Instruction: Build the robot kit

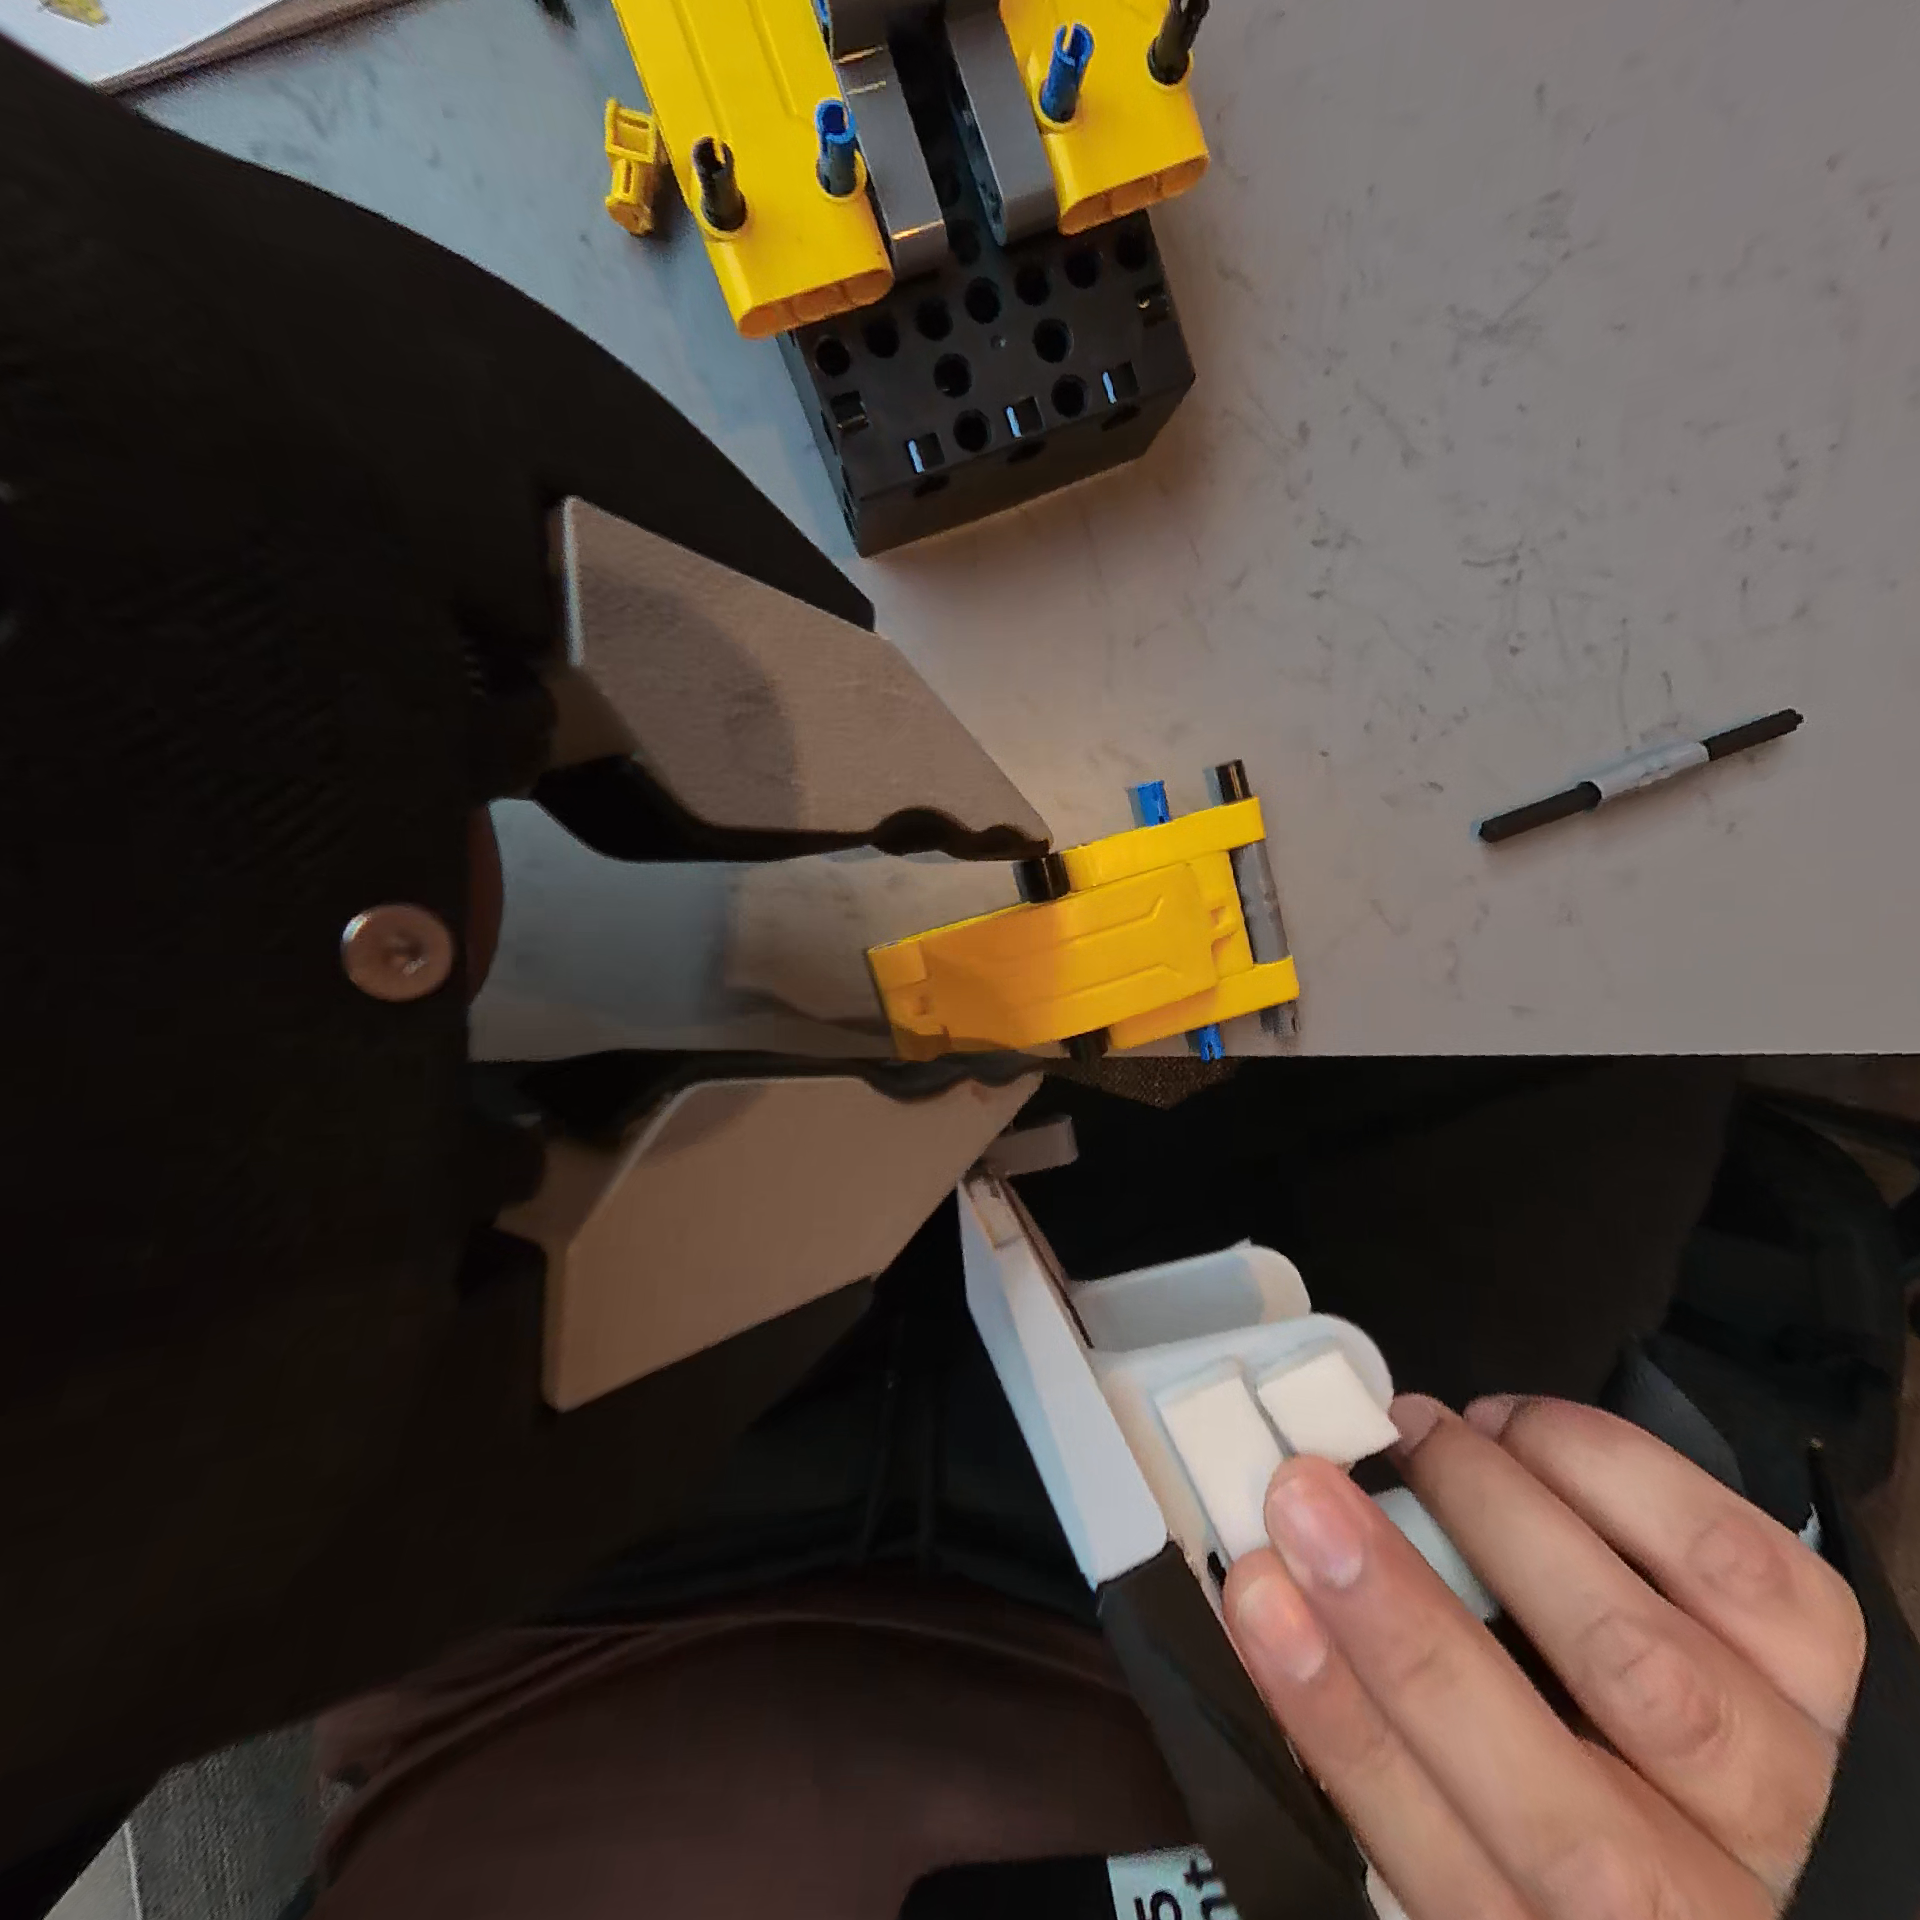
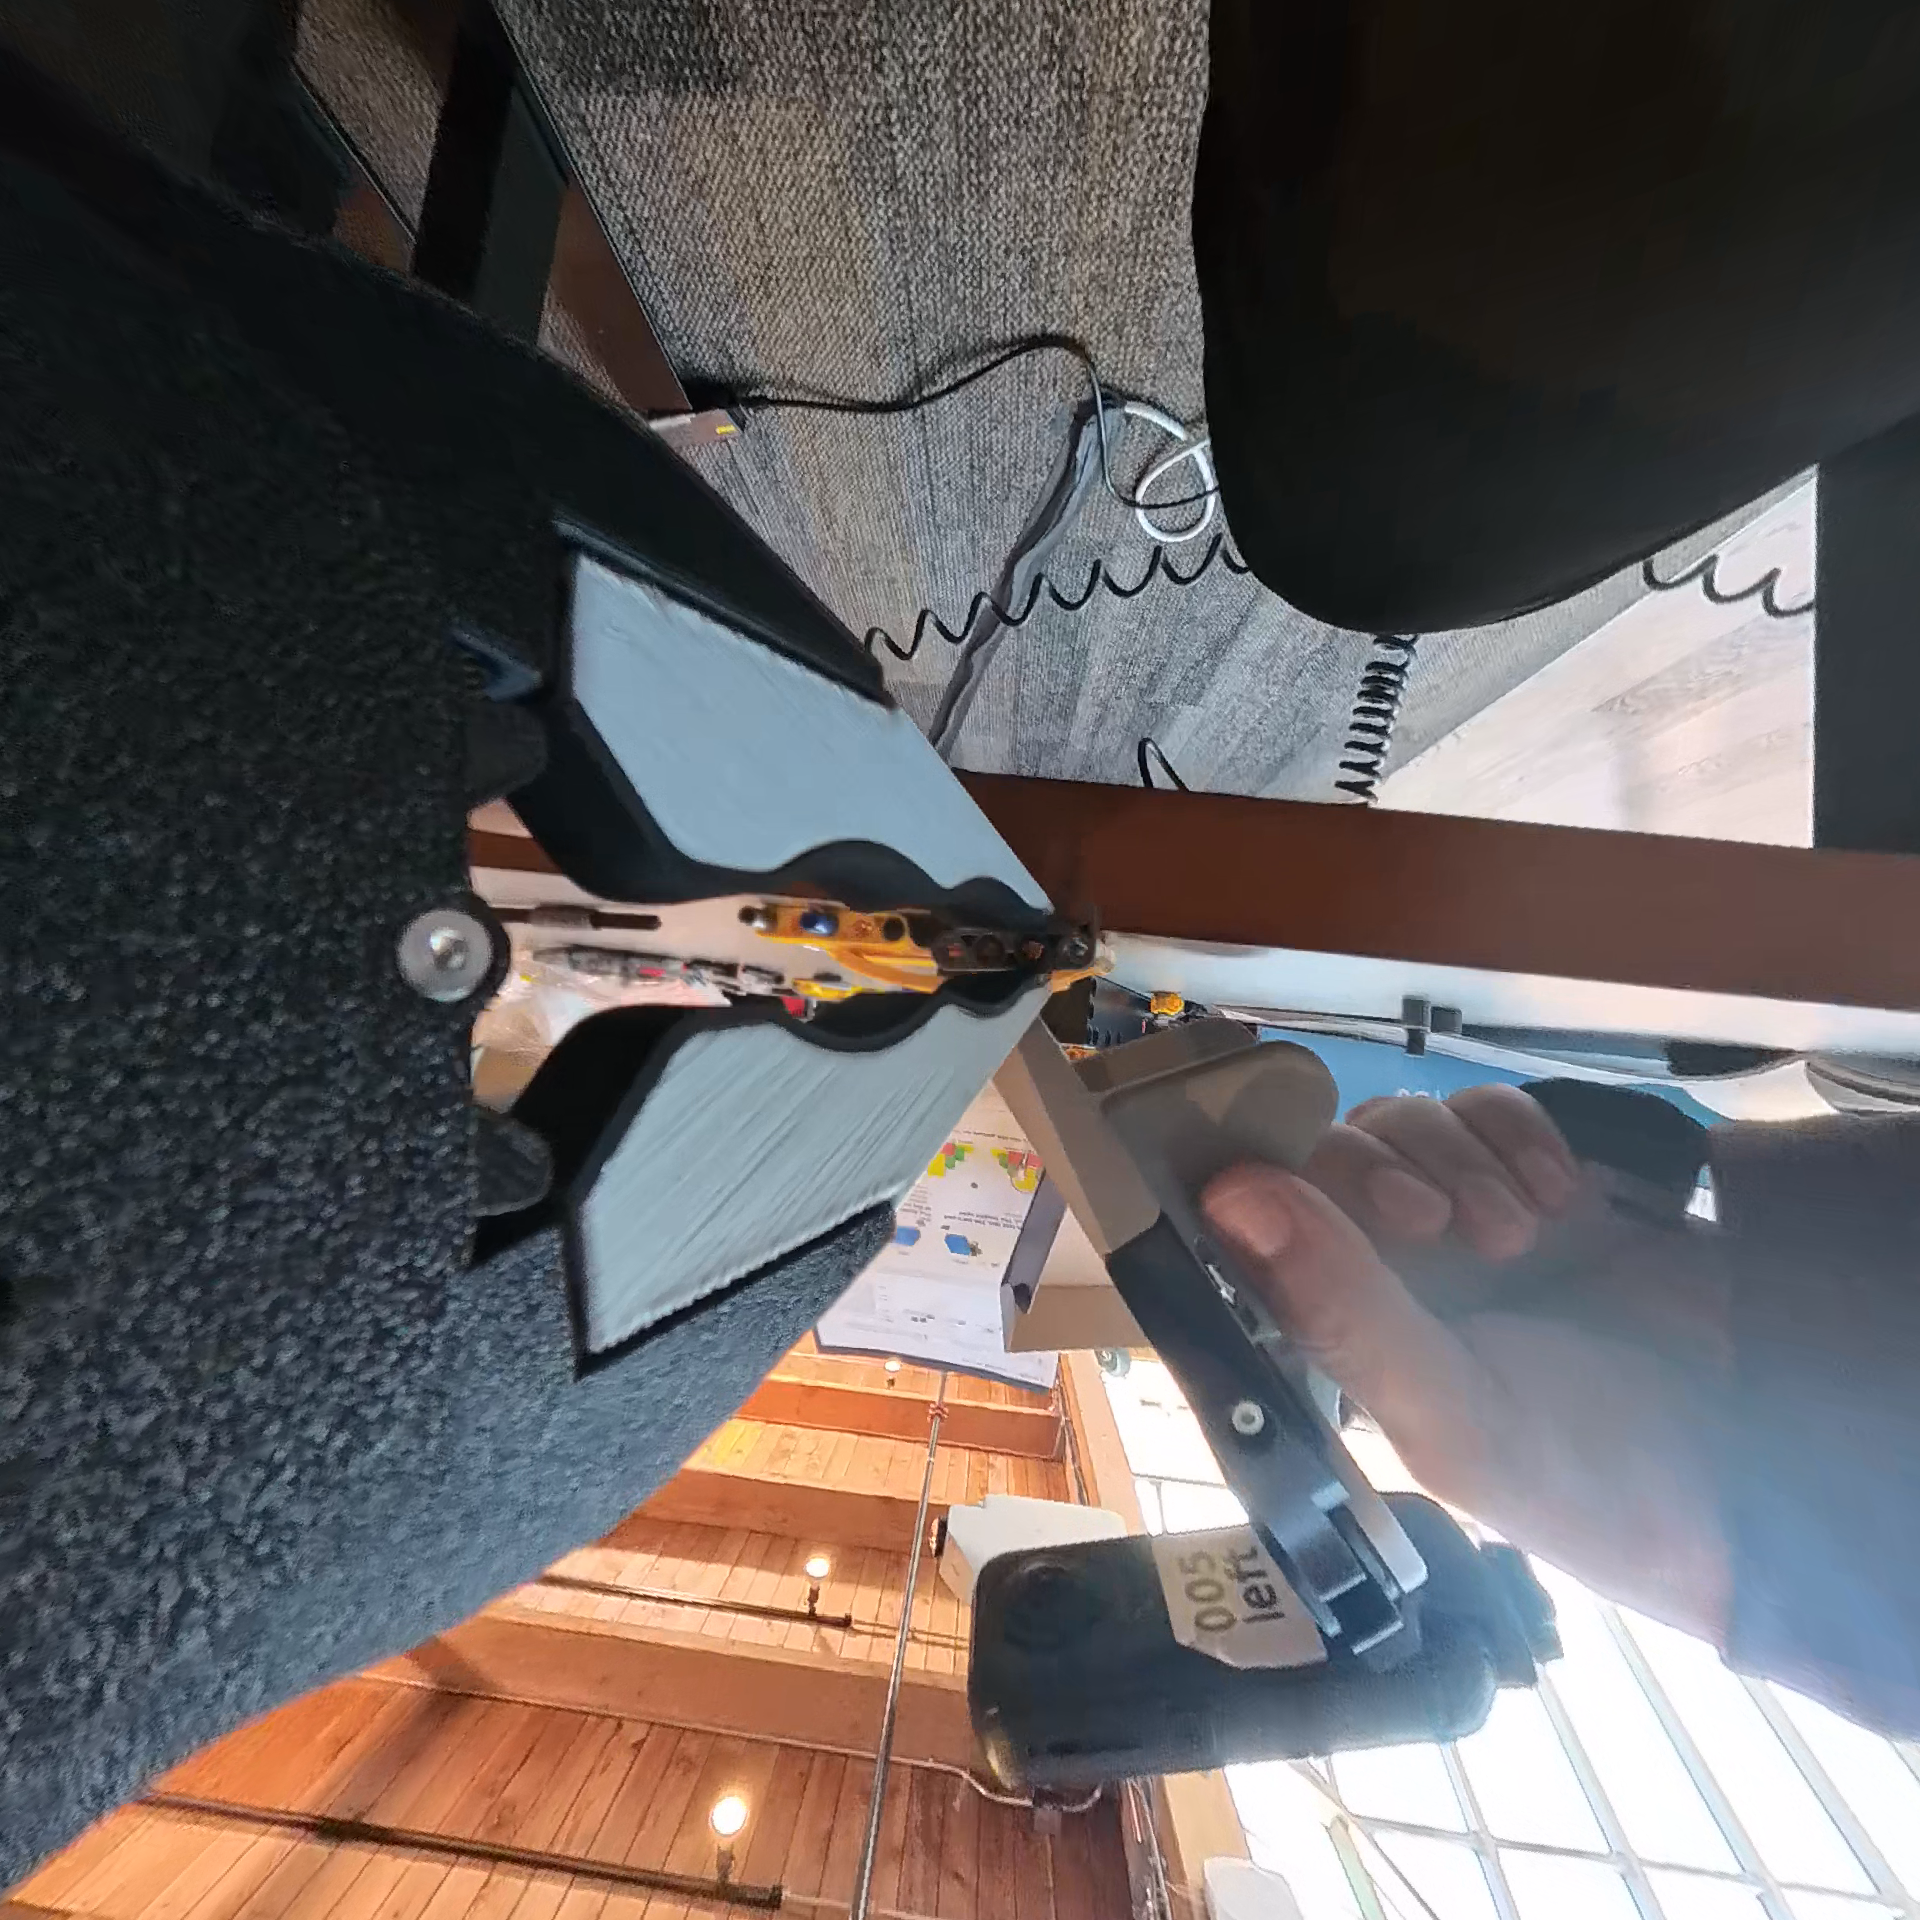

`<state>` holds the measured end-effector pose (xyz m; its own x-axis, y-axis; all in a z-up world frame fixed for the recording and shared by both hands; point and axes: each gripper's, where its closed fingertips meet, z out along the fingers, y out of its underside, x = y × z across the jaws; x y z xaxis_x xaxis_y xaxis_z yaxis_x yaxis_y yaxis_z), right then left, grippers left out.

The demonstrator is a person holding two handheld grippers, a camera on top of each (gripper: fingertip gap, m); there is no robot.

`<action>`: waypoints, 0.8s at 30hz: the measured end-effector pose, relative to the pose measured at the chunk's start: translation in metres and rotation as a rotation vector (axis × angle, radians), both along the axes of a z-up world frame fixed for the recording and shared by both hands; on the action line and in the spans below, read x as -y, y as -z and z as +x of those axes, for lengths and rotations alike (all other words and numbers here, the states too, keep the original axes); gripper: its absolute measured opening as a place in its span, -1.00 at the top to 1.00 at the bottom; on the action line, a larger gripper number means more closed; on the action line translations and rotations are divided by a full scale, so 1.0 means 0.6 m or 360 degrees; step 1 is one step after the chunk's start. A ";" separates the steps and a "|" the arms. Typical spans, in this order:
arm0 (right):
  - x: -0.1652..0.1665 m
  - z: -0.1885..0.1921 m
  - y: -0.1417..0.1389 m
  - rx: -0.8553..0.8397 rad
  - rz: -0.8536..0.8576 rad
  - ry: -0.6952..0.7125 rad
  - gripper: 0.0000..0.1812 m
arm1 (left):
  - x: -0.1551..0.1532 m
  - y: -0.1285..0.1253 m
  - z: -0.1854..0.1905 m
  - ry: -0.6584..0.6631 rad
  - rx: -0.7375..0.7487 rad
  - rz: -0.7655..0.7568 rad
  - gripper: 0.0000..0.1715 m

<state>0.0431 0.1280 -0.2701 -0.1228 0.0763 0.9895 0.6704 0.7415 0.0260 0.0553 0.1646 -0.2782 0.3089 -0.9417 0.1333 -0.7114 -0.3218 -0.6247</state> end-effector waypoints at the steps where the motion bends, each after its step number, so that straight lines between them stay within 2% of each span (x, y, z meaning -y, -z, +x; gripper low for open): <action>1: 0.001 -0.002 -0.001 -0.0002 0.0005 -0.0008 0.93 | 0.000 0.000 0.000 0.0016 0.0004 0.0003 0.60; 11: 0.001 -0.007 0.010 -0.0002 -0.0070 0.0003 0.92 | 0.005 -0.004 -0.004 -0.0015 0.0258 -0.0171 0.62; 23: 0.003 -0.010 0.002 -0.0063 -0.0096 0.0137 0.95 | 0.013 -0.003 -0.012 0.0164 0.0139 -0.0065 0.60; 24: 0.006 -0.010 0.003 -0.0072 -0.0111 0.0145 0.91 | 0.015 -0.004 -0.011 0.0169 0.0146 -0.0070 0.61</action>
